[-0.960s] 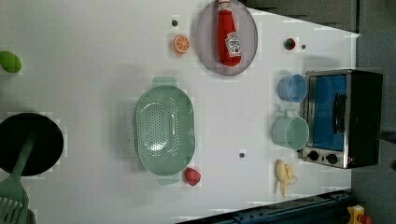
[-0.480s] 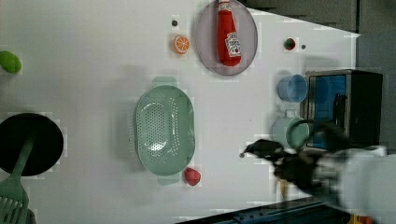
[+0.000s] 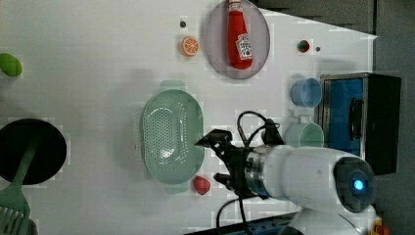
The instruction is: Drag strainer left to right.
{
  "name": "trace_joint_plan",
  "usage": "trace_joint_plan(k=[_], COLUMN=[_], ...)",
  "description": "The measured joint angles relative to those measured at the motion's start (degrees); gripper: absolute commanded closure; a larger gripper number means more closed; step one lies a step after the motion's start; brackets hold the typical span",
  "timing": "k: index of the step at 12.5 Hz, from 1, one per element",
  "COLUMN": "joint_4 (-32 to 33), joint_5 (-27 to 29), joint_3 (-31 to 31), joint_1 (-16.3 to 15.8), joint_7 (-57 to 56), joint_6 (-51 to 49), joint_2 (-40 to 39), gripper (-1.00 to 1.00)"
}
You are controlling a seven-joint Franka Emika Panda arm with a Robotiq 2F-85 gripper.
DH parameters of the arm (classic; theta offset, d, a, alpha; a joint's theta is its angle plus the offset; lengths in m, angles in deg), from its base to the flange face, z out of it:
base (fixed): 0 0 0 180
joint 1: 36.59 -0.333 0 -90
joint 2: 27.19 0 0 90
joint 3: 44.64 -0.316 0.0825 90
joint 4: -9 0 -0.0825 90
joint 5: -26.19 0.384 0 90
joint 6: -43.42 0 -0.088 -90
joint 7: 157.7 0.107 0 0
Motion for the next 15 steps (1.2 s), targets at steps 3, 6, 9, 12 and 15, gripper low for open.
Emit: trace_joint_plan(k=[3,6,9,12,15], joint_4=[2.01,3.36,4.03,3.92,4.25], joint_5=[-2.47,-6.79,-9.80,-14.71,-14.12], joint_3=[-0.06,1.96,3.69,6.21,9.22], joint_1=[0.95,1.01,1.14,-0.48,-2.07], joint_7=[9.37,17.71,21.79,24.98,25.43], joint_6=[13.40,16.79,21.04,26.02,28.54], joint_2=[-8.83,-15.64,-19.77,-23.29,-25.37], gripper=[-1.00,-1.00,-1.00,-1.00,-1.00])
